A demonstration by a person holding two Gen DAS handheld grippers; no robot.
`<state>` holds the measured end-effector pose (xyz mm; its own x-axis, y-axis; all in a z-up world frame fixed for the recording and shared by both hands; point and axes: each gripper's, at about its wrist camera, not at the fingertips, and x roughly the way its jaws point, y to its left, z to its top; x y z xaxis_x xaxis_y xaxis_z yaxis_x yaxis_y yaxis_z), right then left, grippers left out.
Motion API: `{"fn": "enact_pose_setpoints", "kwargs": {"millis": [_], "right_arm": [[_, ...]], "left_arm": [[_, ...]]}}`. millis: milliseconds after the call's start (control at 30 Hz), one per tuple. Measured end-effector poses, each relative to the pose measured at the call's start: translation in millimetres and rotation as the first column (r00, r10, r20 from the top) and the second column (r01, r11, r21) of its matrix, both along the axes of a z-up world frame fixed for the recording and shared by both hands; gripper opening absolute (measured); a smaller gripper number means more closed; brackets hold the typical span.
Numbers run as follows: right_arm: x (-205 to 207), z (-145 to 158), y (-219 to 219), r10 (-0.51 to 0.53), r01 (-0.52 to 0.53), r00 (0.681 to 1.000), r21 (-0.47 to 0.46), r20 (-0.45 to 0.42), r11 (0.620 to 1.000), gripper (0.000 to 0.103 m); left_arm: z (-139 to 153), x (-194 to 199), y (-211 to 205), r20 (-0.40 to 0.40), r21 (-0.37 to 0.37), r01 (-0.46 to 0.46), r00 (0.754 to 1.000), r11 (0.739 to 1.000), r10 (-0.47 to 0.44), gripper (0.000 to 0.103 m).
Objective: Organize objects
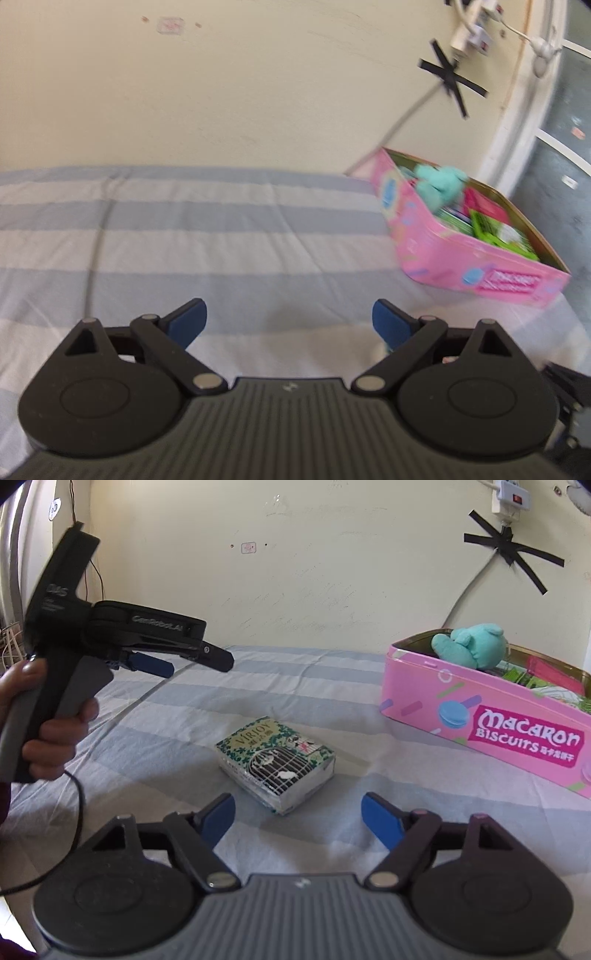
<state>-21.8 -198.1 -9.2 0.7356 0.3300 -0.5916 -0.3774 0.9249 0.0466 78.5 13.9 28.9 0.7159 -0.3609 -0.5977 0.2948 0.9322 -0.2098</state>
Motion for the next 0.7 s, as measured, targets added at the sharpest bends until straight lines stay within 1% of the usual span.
{"fn": "enact_pose_setpoints", "kwargs": {"millis": [33,100,167,233,367,433,500,567,600,633,667,700], "right_arm": [[3,0,0,0.007,-0.007,1.000,-0.002,-0.004,1.000,0.067],[7,0,1,0.018,-0.018,1.000,-0.008,-0.011,1.000,0.063],[10,0,0,0.025,-0.025,1.000,-0.010,-0.019,1.000,0.062],[13,-1,-1,0.037,-0.038,0.999,-0.008,-0.025,0.999,0.058],[18,-1,-3,0.053,-0.054,0.998,-0.006,-0.034,0.999,0.057],[20,-1,-2,0.066,-0.066,0.997,0.002,-0.042,0.998,0.057],[21,-2,1,0.079,-0.079,0.996,-0.011,-0.044,0.997,0.057],[23,-4,5,0.085,-0.086,0.996,-0.033,-0.034,0.996,0.059],[24,-4,7,0.088,-0.089,0.996,-0.039,-0.029,0.995,0.059],[26,-4,7,0.091,-0.092,0.995,-0.037,-0.027,0.995,0.055],[27,-3,7,0.096,-0.096,0.995,-0.028,-0.024,0.995,0.050],[28,-2,6,0.096,-0.096,0.995,-0.016,-0.022,0.995,0.044]], "left_arm": [[-1,-2,-3,-0.012,-0.007,0.021,1.000,1.000,-0.021,0.097],[-4,-3,-12,-0.030,-0.014,0.071,0.997,0.997,-0.071,0.097],[-8,-3,-22,-0.045,-0.007,0.109,0.993,0.994,-0.109,0.097],[-13,-4,-29,-0.055,0.006,0.133,0.990,0.991,-0.132,0.097],[-22,-1,-40,-0.089,0.021,0.166,0.983,0.986,-0.164,0.096],[-27,0,-41,-0.106,0.003,0.184,0.977,0.983,-0.183,0.096],[-31,0,-42,-0.123,-0.029,0.202,0.971,0.979,-0.204,0.094],[-31,-4,-47,-0.097,-0.008,0.214,0.972,0.977,-0.213,0.093],[-31,-5,-49,-0.093,-0.006,0.233,0.968,0.972,-0.233,0.084],[-29,-5,-51,-0.097,-0.024,0.258,0.961,0.966,-0.259,0.077],[-28,-3,-54,-0.125,-0.073,0.299,0.944,0.951,-0.307,0.065],[-25,-3,-57,-0.129,-0.074,0.291,0.946,0.954,-0.299,0.065]]}}
